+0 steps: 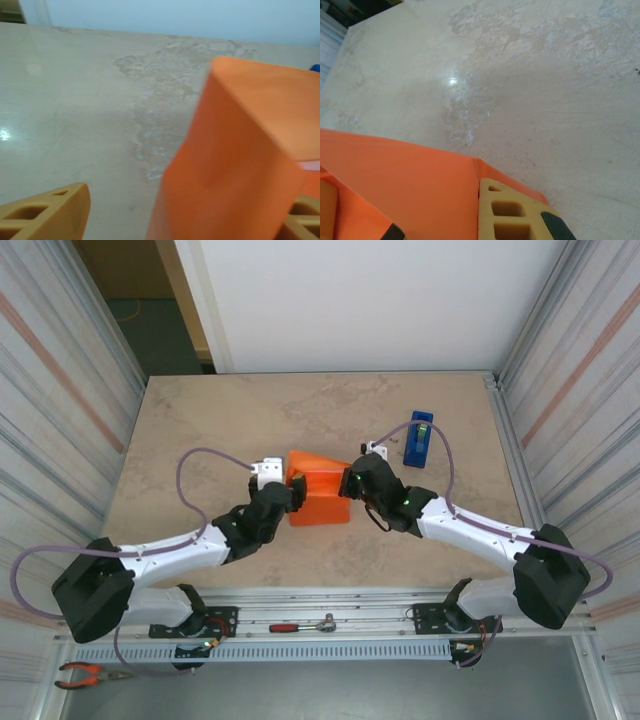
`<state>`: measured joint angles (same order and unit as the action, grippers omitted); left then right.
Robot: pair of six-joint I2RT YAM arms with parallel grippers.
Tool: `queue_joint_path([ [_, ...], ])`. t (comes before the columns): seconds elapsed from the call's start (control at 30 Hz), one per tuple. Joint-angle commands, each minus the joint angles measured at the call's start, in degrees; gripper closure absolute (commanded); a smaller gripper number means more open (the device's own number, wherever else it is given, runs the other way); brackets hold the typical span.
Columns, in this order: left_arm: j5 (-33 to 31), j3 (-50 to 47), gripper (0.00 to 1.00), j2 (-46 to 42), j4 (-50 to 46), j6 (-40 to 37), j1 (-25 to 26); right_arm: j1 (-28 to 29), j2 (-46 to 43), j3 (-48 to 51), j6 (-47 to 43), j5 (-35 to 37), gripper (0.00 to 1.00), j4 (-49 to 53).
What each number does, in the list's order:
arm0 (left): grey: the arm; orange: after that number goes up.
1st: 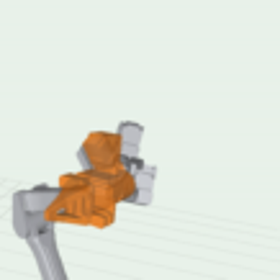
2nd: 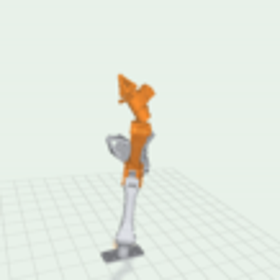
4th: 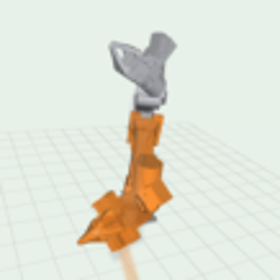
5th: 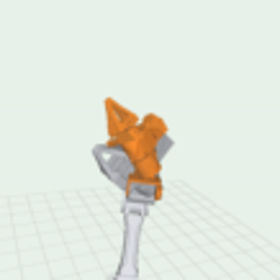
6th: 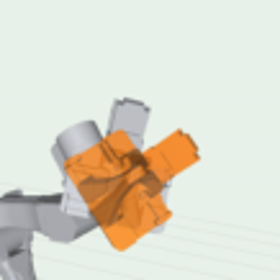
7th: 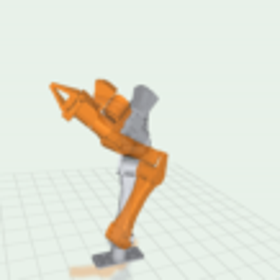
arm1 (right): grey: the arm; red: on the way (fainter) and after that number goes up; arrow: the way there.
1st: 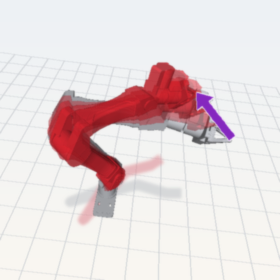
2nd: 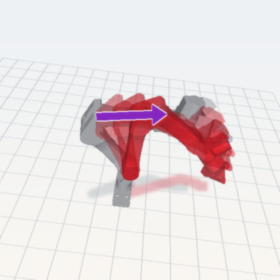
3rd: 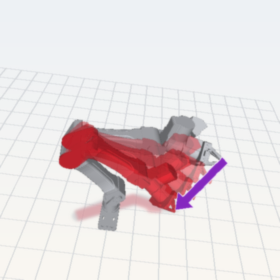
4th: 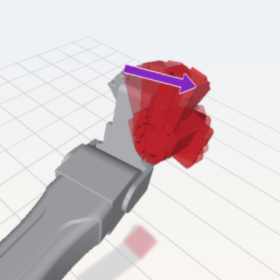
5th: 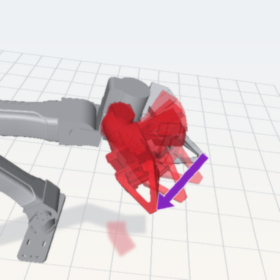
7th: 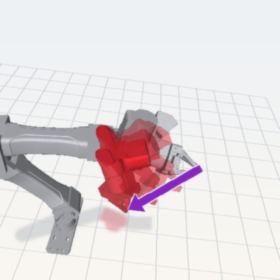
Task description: Wrap the gift box in paper
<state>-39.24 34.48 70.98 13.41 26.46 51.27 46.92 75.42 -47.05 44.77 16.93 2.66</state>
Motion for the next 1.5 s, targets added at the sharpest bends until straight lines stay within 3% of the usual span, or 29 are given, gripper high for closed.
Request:
queue_joint_path([
  [0.0,-5.58,0.45,0.3,-3.77,-5.86,-1.84,-1.5,0.81,1.68,0.78,0.18,-2.34,1.0,7.63],
  [0.13,-4.67,-0.47,0.29,-8.55,-7.85,-0.87,-3.88,0.83,1.44,0.91,0.3,-2.34,1.0,7.89],
  [0.37,2.95,-3.99,0.19,-20.72,-2.84,-1.97,-4.99,0.81,2.83,0.44,0.4,-3.2,1.0,7.66],
  [0.47,6.2,-4.03,0.17,-22.11,-3.61,-0.45,-4.86,0.9,3.48,0.2,0.36,-3.48,1.0,7.29],
  [0.7,6.3,-4.18,0.13,-16.54,-0.08,-0.53,-0.94,0.9,4.31,-0.58,0.22,-3.92,1.0,7.35],
  [0.97,4.89,-2.26,0.12,-7.13,5.31,-1.58,-1.11,0.94,3.98,-0.59,0.09,-4.01,1.0,7.98],
  [1.23,5.07,0.35,0.34,0.66,9.83,-2.29,-2.93,0.9,3.86,-0.81,0.37,-4.84,1.0,8.05],
  [1.37,5.74,0.71,0.55,2.77,11.08,-2.38,-2.93,0.68,3.69,-2.72,-0.66,-6.88,1.0,9.07],
  [1.47,5.98,1.16,0.67,3.48,10.37,-1.9,-2.85,-0.22,2.32,-4.99,-1.56,-8.27,0.78,10.4],
])
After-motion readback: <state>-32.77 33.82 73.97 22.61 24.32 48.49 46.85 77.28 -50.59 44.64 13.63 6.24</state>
